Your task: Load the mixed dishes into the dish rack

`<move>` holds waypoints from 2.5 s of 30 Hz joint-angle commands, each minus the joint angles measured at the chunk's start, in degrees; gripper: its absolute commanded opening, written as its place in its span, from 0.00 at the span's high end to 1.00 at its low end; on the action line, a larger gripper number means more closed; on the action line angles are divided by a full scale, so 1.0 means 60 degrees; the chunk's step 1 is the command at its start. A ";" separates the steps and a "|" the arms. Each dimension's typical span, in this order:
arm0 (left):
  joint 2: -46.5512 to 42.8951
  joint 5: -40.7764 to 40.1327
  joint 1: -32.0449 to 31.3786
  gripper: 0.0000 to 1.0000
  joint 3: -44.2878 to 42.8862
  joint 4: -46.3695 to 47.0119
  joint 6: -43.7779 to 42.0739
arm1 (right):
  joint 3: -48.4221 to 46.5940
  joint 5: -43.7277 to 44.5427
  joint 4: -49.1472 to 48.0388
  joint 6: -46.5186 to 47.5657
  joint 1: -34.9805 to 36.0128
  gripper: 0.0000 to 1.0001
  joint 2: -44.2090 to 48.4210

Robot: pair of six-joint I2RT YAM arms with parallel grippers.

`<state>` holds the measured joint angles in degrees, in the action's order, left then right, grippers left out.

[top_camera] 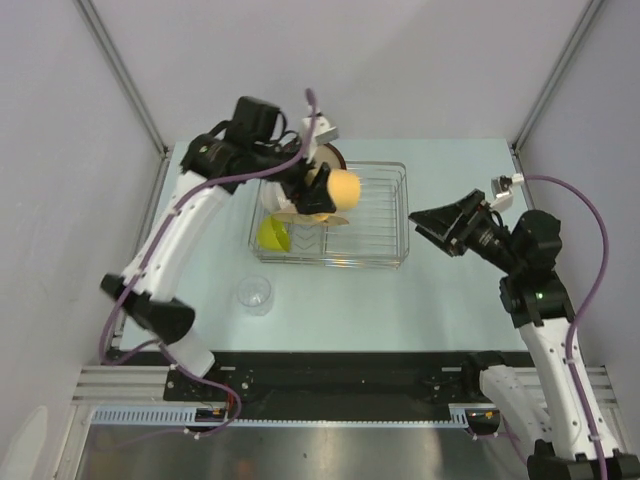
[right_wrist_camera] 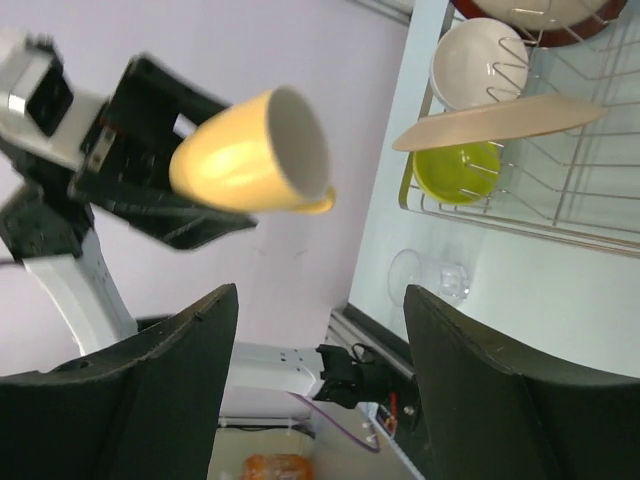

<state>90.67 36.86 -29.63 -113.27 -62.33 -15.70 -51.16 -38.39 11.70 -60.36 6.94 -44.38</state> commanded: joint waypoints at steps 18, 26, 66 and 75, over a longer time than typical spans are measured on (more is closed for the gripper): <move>0.5848 -0.3212 -0.1697 1.00 -0.4060 0.2315 -0.2127 | 0.1143 0.2151 0.3602 0.1798 0.0001 0.31 0.2797; 0.7079 -0.3800 -0.1903 1.00 -0.4119 0.2682 -0.2539 | 0.1363 0.2092 0.3630 0.1783 0.0001 0.32 0.2841; 0.7711 -0.5352 -0.1991 0.00 -0.3284 0.3195 -0.3784 | 0.2125 0.1594 0.3338 0.1373 -0.0014 0.32 0.3031; 0.6803 -0.5484 -0.2006 0.00 -0.3167 0.3415 -0.3915 | 0.2154 0.1477 0.3177 0.1300 0.0015 0.32 0.3090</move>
<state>139.13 4.99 -42.02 -131.90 -45.10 -39.03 -38.24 -28.01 33.34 -51.99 6.96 -26.50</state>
